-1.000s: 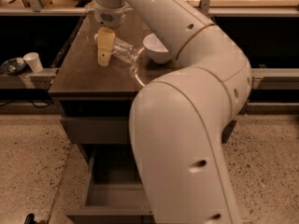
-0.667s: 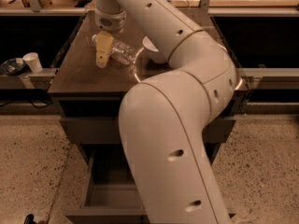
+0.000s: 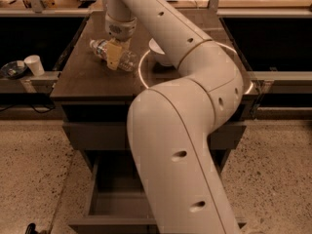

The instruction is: Place water bottle into middle drawer

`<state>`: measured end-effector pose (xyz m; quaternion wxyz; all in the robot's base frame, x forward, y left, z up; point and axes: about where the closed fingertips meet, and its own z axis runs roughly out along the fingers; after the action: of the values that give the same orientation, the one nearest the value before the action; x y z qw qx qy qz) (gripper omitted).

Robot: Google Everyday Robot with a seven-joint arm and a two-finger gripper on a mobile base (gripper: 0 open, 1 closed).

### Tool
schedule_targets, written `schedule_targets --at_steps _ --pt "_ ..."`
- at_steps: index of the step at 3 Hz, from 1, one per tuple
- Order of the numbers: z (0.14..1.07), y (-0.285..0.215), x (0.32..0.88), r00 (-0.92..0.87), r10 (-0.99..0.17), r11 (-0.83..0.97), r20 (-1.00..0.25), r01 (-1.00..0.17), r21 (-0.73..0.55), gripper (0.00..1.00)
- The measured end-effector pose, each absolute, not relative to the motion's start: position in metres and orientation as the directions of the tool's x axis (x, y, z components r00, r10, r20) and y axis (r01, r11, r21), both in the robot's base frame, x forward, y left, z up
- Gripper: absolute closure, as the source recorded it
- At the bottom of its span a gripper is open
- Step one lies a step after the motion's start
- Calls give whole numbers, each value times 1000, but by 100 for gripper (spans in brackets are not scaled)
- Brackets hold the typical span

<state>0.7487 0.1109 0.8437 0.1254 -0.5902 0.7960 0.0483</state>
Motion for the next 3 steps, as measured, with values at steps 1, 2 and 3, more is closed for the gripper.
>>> schedule_targets --at_steps 1,2,3 --pt "841 111 747 -242 -918 267 -314 -963 -39 65" --pt "871 103 724 -123 -870 160 -478 -986 -38 89" --pt "909 84 663 66 -815 -12 -576 -995 -97 100"
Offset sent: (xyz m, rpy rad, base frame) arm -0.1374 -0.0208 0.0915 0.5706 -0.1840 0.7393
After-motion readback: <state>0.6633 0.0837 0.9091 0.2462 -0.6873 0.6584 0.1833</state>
